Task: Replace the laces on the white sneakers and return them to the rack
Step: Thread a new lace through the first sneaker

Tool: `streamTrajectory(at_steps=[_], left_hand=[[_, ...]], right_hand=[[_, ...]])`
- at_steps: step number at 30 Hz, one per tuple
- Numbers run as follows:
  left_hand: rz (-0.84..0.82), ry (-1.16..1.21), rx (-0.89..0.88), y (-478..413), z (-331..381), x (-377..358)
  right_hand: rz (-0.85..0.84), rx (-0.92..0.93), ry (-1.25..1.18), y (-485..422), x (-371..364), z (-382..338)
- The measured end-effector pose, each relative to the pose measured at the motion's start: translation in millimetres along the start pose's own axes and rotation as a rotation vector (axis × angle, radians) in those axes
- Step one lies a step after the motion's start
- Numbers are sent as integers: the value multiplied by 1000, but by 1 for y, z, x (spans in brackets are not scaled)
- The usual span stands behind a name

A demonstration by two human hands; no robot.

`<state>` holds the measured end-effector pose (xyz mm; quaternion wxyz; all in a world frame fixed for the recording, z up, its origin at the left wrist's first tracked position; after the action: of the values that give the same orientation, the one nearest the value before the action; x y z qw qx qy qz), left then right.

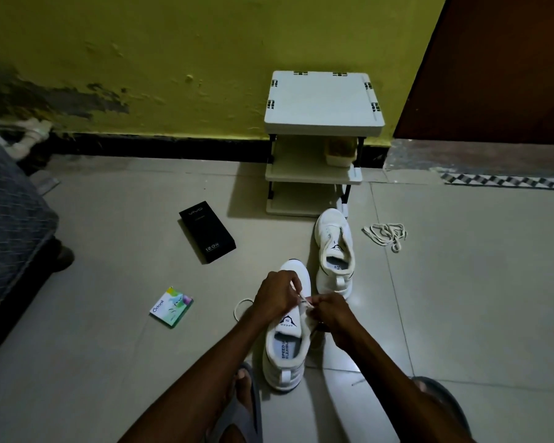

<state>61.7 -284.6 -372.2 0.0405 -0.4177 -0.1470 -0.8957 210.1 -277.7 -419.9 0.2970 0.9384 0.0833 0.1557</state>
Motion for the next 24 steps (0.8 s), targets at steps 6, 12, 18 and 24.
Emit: streamTrajectory(at_steps=[6,12,18,24], left_hand=[[2,-64,-64,3,2,-5],[-19,-204,-147,4,6,-3],[-7,-313,-285,9,11,-4],[15,-249,-230,6,10,-2]], right_hand=[[22,3,-58,7,3,-1],[40,-6,-51,11,1,-4],[71,81,55,11,-1,-6],[71,293,254,16,-4,-9]])
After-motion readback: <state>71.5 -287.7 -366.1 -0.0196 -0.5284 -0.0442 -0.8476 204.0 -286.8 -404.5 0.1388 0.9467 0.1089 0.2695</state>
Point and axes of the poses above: each hand's wrist, its own y-axis away from the middle knuckle, its own x-axis out of the back of the hand, z = x × y, the point moved 2 cm from there along -y, towards the middle knuckle, and after that the axes turned 5 degrees about z, right-handed, at the moved point
